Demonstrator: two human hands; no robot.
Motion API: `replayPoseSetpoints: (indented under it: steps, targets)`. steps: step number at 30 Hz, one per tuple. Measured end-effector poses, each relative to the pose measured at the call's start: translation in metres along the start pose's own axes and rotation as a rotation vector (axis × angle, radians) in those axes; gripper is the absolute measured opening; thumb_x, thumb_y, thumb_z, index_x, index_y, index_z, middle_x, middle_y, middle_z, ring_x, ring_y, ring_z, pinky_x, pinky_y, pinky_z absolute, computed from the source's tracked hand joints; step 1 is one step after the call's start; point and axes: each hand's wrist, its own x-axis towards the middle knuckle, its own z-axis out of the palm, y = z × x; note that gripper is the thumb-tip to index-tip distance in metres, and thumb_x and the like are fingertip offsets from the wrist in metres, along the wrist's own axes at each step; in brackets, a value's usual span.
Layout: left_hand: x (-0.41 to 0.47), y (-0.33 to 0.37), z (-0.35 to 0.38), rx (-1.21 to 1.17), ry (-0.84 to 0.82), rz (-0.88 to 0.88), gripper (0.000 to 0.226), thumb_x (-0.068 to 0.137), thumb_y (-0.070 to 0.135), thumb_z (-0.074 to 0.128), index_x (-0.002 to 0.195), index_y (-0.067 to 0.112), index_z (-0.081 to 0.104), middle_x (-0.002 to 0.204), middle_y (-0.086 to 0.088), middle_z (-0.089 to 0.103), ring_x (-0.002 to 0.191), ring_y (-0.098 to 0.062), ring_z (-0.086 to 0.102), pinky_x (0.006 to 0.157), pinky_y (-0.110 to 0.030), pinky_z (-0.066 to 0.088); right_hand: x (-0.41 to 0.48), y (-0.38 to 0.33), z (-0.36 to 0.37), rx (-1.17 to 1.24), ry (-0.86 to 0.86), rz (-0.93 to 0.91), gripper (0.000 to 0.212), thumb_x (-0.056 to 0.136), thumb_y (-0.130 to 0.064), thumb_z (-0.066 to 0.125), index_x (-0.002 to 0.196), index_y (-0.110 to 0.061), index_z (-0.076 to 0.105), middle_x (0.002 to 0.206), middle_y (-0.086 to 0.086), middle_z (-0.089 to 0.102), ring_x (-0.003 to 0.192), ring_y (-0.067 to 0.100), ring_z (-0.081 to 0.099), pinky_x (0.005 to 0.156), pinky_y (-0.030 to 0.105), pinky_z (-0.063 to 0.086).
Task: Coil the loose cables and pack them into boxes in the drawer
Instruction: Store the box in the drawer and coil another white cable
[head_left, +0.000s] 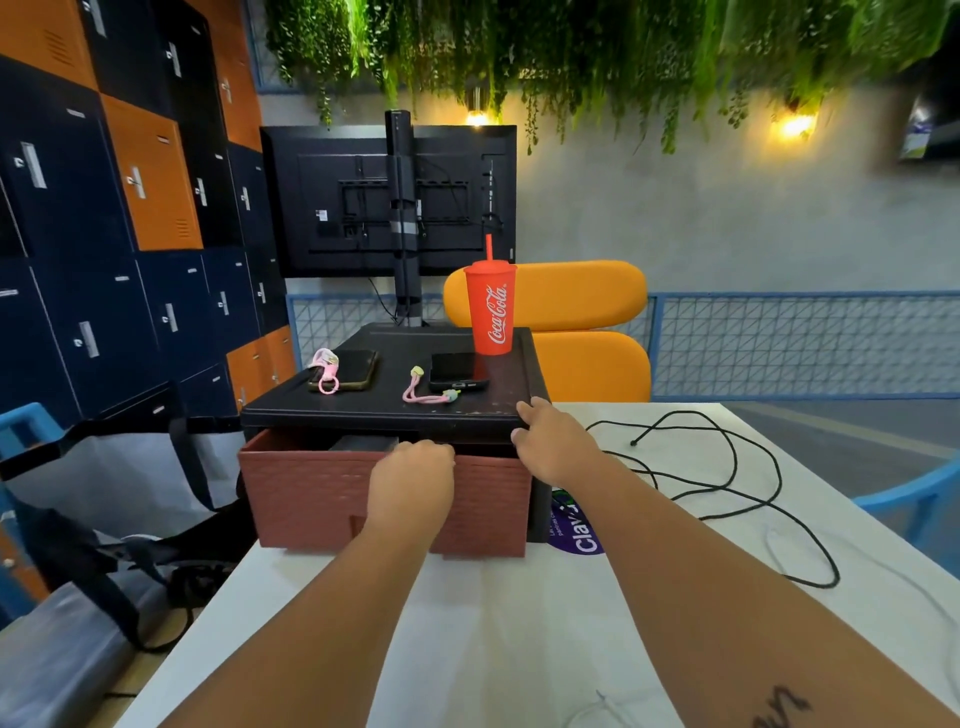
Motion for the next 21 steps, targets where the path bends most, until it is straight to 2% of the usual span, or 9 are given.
replayPoseSetpoints:
  steps: [3, 5, 8, 11, 13, 15, 19, 21]
  targets:
    - [0.001, 0.005, 0.002, 0.031, -0.011, -0.027, 0.032, 0.092, 0.006, 0.040, 0.122, 0.014, 0.049, 0.113, -0.006, 0.058, 0.109, -0.025, 0.050, 0.070, -0.032, 0.039, -0.001, 0.005, 0.008, 0.026, 0.019, -0.015, 0.045, 0.100, -0.019, 0.032, 0.144, -0.008, 0.025, 0.151, 0.009, 0.023, 0.135, 0.027, 0.032, 0.106, 0.033, 0.030]
    - [0.004, 0.007, 0.003, 0.022, -0.014, -0.049, 0.034, 0.090, 0.004, 0.041, 0.122, 0.013, 0.048, 0.115, -0.006, 0.057, 0.112, -0.025, 0.048, 0.072, -0.034, 0.043, -0.006, 0.010, 0.012, 0.001, 0.026, -0.046, 0.050, 0.100, -0.021, 0.033, 0.146, -0.009, 0.019, 0.155, 0.008, 0.014, 0.136, 0.028, 0.030, 0.107, 0.035, 0.032]
    - [0.000, 0.005, 0.010, -0.019, -0.025, -0.028, 0.049, 0.092, 0.008, 0.042, 0.140, 0.013, 0.032, 0.135, -0.005, 0.046, 0.130, -0.026, 0.036, 0.089, -0.037, 0.044, -0.022, 0.020, 0.016, 0.053, 0.010, -0.053, 0.054, 0.100, -0.026, 0.035, 0.149, -0.018, 0.014, 0.158, 0.002, -0.001, 0.141, 0.025, 0.021, 0.111, 0.034, 0.026]
    - [-0.013, -0.006, 0.026, -0.101, -0.013, 0.001, 0.076, 0.092, 0.018, 0.048, 0.150, 0.018, -0.002, 0.157, -0.002, 0.009, 0.145, -0.025, 0.004, 0.109, -0.042, 0.029, -0.049, 0.030, 0.020, 0.193, -0.031, -0.039, 0.057, 0.096, -0.032, 0.044, 0.148, -0.025, 0.021, 0.157, 0.001, 0.014, 0.141, 0.021, 0.022, 0.114, 0.034, 0.023]
    - [-0.024, -0.010, 0.033, -0.125, -0.012, 0.029, 0.080, 0.093, 0.024, 0.048, 0.149, 0.023, -0.010, 0.158, 0.000, -0.007, 0.145, -0.026, -0.006, 0.113, -0.045, 0.023, -0.078, 0.041, 0.022, 0.264, -0.065, -0.005, 0.056, 0.093, -0.035, 0.050, 0.145, -0.027, 0.029, 0.148, -0.001, 0.033, 0.136, 0.019, 0.033, 0.110, 0.031, 0.029]
    - [-0.037, -0.005, 0.036, -0.161, -0.011, 0.054, 0.079, 0.093, 0.028, 0.048, 0.149, 0.025, -0.008, 0.158, -0.001, -0.011, 0.145, -0.028, -0.006, 0.113, -0.046, 0.022, -0.114, 0.053, 0.025, 0.290, -0.092, 0.033, 0.054, 0.092, -0.036, 0.052, 0.142, -0.030, 0.034, 0.143, -0.005, 0.040, 0.132, 0.017, 0.038, 0.106, 0.027, 0.030]
    - [-0.075, 0.022, 0.045, -0.320, -0.116, 0.079, 0.069, 0.094, 0.030, 0.048, 0.150, 0.024, 0.009, 0.158, -0.001, -0.006, 0.145, -0.026, -0.001, 0.114, -0.040, 0.021, -0.172, 0.077, 0.035, 0.205, -0.134, 0.106, 0.048, 0.094, -0.037, 0.046, 0.141, -0.033, 0.035, 0.146, -0.008, 0.037, 0.133, 0.015, 0.034, 0.110, 0.028, 0.026]
    - [-0.097, 0.040, 0.050, -0.412, -0.165, 0.076, 0.060, 0.094, 0.034, 0.047, 0.147, 0.022, 0.022, 0.157, -0.001, 0.007, 0.143, -0.023, 0.009, 0.111, -0.036, 0.025, -0.190, 0.087, 0.045, 0.107, -0.145, 0.136, 0.047, 0.096, -0.035, 0.042, 0.142, -0.033, 0.033, 0.145, -0.008, 0.036, 0.132, 0.016, 0.036, 0.109, 0.029, 0.027]
